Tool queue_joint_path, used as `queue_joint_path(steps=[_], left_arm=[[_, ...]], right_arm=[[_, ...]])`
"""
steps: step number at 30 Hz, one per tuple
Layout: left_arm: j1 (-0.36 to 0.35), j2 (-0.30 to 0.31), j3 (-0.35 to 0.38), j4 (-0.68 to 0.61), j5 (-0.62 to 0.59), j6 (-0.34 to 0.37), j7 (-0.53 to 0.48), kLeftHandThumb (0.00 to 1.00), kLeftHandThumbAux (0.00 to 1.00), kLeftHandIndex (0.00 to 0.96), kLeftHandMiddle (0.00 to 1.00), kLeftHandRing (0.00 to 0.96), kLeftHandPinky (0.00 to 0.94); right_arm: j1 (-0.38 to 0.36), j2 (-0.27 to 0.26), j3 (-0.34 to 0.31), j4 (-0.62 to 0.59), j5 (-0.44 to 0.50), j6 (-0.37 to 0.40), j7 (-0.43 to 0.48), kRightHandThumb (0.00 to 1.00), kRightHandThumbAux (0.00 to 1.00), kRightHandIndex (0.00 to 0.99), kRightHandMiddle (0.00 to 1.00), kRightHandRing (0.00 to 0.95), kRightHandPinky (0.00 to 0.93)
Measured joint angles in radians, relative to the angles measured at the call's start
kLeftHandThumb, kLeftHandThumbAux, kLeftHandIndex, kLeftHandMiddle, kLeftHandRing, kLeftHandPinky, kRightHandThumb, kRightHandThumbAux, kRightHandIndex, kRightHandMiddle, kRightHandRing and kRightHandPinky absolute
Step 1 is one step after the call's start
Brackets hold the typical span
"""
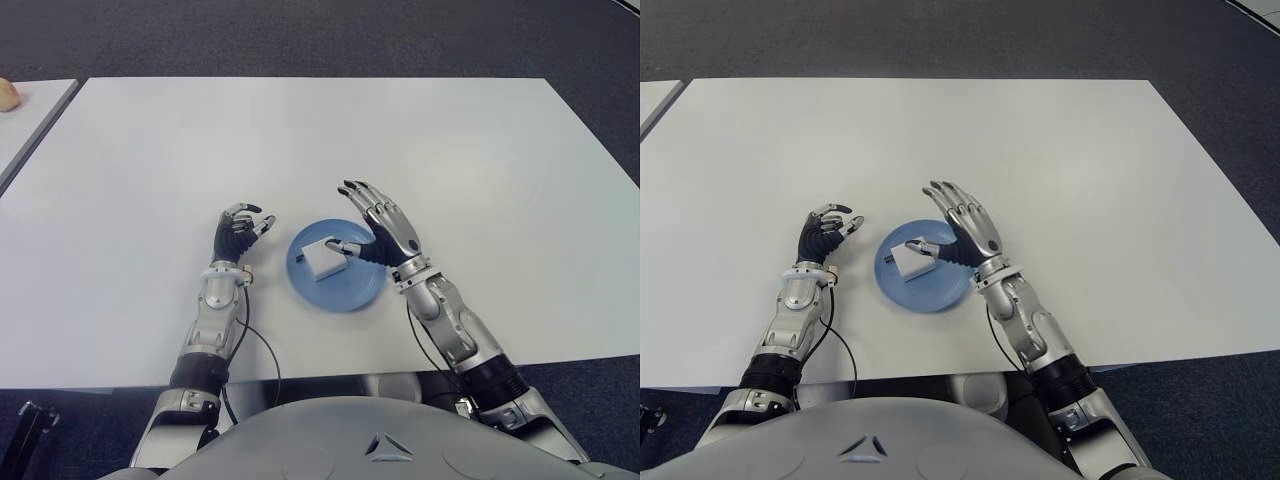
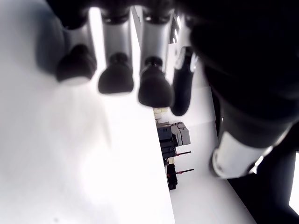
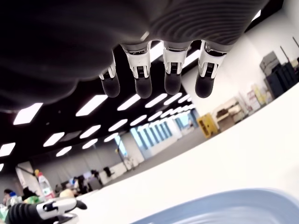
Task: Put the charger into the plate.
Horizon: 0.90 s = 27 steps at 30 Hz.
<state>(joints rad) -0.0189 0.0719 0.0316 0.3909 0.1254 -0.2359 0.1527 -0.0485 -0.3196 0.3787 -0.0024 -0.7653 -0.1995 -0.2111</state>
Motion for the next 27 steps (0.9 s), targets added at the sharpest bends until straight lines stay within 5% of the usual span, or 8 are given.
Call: queue_joint_path(steps=[6, 12, 17, 19, 27], left_arm=[[0.000, 0.000, 0.000, 0.000, 0.000, 0.000, 0.000, 0.706, 0.721, 0.436, 0.827, 0.839, 0.840], [0.000, 0.000, 0.000, 0.000, 0.000, 0.000, 0.000, 0.706, 0.721, 0.436, 0.828, 0.841, 0.841], [0.000, -0.001, 0.000, 0.001, 0.000, -0.002, 0.000, 0.706, 0.721, 0.436, 0.829, 0.841, 0.841], [0.001, 0.000, 0.000, 0.001, 0.000, -0.003, 0.001, 0.706, 0.721, 0.436, 0.829, 0.841, 0.841], [0.001, -0.002, -0.001, 0.000, 0.000, -0.003, 0.004, 0.705, 0.721, 0.436, 0.823, 0.834, 0.833]], right_arm=[[0.006, 0.010, -0.068, -0.005, 0.100, 0.001, 0.023, 0.088, 0.423, 0.000, 0.000, 0.000, 0.004], [0.020, 0.036, -0.124, -0.006, 0.187, 0.015, 0.042, 0.107, 0.553, 0.000, 0.000, 0.000, 0.057], [0.019, 0.090, -0.206, 0.088, 0.297, 0.009, 0.004, 0.268, 0.776, 0.004, 0.089, 0.129, 0.221], [0.019, 0.113, -0.233, 0.136, 0.326, 0.008, -0.026, 0.411, 0.864, 0.037, 0.208, 0.213, 0.280], [0.021, 0.190, -0.296, 0.208, 0.448, 0.003, -0.052, 0.595, 0.987, 0.210, 0.383, 0.373, 0.433]])
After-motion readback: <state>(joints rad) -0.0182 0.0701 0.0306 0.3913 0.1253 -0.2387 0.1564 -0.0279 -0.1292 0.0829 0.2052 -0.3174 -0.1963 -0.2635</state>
